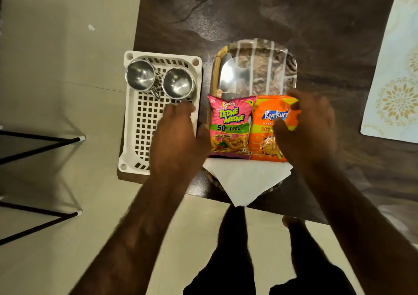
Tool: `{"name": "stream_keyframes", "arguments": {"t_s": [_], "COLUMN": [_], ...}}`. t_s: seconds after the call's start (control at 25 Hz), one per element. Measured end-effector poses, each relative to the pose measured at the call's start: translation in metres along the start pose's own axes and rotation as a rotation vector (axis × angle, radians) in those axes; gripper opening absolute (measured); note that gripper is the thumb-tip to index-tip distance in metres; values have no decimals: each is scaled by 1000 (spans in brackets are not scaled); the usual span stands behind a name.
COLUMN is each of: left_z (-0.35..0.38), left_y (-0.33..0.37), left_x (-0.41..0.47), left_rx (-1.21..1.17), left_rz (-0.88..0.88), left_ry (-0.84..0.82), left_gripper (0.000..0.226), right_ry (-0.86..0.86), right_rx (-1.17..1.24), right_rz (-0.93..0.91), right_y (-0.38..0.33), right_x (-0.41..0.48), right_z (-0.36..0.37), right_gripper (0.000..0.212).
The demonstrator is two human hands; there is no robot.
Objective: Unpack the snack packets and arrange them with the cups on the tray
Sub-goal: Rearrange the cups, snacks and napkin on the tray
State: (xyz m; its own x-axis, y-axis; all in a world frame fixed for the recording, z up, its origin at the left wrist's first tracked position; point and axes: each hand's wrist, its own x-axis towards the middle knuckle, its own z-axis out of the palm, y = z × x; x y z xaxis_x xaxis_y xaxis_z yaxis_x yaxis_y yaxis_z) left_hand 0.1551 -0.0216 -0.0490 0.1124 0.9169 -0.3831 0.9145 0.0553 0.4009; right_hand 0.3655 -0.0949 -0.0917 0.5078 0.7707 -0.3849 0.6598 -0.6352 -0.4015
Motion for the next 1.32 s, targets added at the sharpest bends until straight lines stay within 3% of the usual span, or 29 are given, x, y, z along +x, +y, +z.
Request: {"name": "stream_keyframes", "arguments": {"t_s": [0.2, 0.4, 0.64, 0.76, 0.96, 1.16, 1.32], "left_z": [-45, -50, -33, -28, -28, -40, -16], "left_y": [-50, -82, -86, -88, -83, -53, 5], "left_x": [39, 89, 107, 114, 110, 87, 82], "left_rx": [-52, -7, 1, 41, 11, -94, -202], "left_rz": [-127, -89, -23, -29, -27, 63, 220], "left_ry": [270, 53, 81, 78, 148, 202, 98], "left_gripper": [52, 92, 97, 97, 81, 78, 75], "right_ry": [-237, -349, -230, -179, -148, 15, 152], "right_rx": [358, 157, -25, -45, -59, 140, 205], "right_rz": [-281, -447, -370, -373, -403, -301, -149], "right_y": [-101, -156, -157, -160, -163, -147, -93], "right_x": [23, 41, 38, 40, 37, 32, 53], "right_z": [19, 54, 81, 87, 79, 39, -11], "right_gripper": [61, 87, 92, 84, 76, 77, 73]}}
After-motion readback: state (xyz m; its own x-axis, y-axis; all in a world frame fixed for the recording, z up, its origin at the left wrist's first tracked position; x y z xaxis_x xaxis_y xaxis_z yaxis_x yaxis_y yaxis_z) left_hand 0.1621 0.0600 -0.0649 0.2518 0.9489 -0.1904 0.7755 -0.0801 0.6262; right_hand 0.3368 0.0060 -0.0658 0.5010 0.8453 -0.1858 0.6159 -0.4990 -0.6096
